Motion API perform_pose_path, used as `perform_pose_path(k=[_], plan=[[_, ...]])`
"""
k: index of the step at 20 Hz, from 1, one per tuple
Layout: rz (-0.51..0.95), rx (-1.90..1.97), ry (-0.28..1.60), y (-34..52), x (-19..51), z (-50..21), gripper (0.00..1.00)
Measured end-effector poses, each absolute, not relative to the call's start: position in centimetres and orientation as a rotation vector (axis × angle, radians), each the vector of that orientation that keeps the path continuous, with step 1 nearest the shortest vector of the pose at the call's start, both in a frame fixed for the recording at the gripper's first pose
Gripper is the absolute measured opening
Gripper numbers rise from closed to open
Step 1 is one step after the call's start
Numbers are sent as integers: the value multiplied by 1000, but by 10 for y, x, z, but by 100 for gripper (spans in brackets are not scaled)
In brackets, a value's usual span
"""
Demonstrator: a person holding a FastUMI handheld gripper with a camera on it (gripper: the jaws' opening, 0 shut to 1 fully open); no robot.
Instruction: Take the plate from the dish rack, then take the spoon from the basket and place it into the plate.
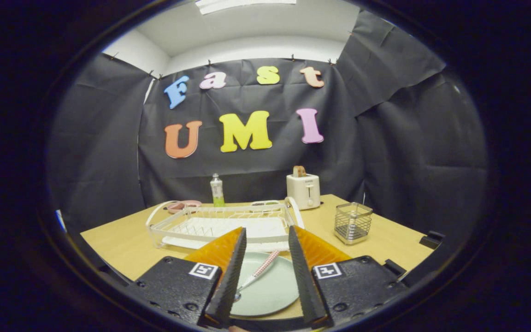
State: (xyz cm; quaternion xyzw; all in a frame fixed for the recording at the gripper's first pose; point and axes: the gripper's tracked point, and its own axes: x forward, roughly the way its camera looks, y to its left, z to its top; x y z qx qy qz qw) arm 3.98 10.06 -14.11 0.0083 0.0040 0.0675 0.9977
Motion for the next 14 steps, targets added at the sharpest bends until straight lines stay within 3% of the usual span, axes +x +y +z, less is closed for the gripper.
perform_pose_path(k=[3,6,7,14], plan=[[139,16,33,87,33,-131,83],[219,45,47,93,14,-113,87],[203,49,54,85,9,-104,100],[86,49,7,44,-31,-50,100]])
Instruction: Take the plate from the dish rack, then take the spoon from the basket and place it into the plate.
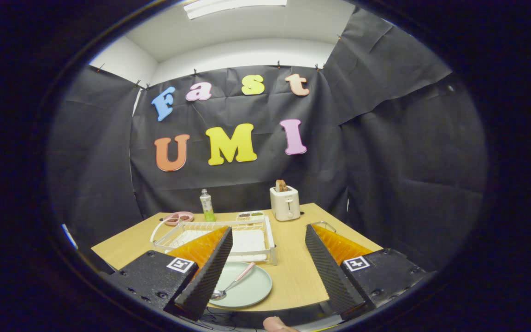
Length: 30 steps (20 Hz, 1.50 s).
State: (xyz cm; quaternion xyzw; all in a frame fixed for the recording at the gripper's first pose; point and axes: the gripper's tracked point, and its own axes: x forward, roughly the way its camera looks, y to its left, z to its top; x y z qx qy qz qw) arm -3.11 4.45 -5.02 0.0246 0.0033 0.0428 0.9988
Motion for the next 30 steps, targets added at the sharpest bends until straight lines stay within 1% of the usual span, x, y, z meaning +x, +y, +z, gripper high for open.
perform_pose_path(k=[6,10,14,22,30], plan=[[82,6,-32,35,-58,-25,100],[16,-59,-55,24,-65,-15,100],[70,-10,-52,39,-69,-15,100],[52,-28,-45,38,-71,-21,100],[69,-43,-98,47,-83,-5,100]])
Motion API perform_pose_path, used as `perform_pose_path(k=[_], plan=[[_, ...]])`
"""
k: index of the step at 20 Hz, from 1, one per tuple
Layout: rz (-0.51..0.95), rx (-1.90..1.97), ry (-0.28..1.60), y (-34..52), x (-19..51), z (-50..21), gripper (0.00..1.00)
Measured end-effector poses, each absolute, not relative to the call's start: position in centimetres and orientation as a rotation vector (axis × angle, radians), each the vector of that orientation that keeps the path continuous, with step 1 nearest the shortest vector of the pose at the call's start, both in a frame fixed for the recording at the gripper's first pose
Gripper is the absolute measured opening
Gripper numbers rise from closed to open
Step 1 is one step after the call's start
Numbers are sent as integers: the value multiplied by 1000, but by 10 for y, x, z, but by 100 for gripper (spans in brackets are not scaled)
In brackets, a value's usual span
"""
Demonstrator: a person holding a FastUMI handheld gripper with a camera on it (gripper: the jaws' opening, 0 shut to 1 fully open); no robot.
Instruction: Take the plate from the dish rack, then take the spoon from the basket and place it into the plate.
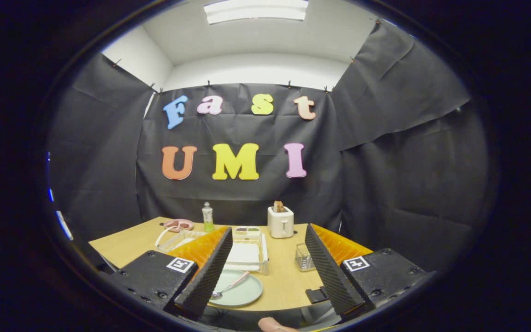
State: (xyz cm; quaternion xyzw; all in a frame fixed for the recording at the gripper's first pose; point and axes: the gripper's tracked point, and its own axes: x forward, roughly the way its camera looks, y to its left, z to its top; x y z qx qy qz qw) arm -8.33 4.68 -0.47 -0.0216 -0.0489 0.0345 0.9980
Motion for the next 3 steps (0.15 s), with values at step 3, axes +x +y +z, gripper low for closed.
perform_pose_path(k=[3], plan=[[88,-16,-93,50,-85,-2,100]])
